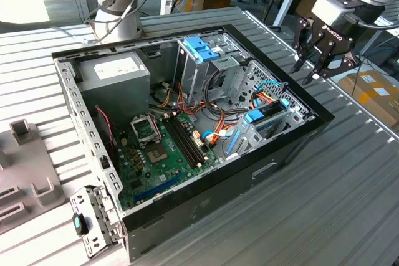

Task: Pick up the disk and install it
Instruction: 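Insert the second disk wire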

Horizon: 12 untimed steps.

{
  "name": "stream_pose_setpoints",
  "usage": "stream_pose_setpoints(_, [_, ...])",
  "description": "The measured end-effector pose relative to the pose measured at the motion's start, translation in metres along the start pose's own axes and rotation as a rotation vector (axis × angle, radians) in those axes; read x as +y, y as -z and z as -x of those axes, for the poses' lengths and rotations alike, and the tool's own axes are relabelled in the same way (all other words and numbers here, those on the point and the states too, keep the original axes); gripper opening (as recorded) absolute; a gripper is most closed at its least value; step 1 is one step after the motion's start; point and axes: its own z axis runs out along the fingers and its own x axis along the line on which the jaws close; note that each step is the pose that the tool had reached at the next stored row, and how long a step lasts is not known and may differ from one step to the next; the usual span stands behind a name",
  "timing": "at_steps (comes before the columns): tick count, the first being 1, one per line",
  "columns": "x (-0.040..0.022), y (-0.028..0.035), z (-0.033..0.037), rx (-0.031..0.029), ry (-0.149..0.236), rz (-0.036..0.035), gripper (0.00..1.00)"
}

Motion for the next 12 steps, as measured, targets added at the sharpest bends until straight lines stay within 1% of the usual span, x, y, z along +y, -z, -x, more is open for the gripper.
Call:
stream_pose_setpoints(6, [0.0002, 0.0, -0.0001, -0.0002, 0.0, 0.0, 0.42])
stream_pose_setpoints(12, [0.0045, 0.0, 0.0, -0.0003, 0.0, 0.0, 0.42])
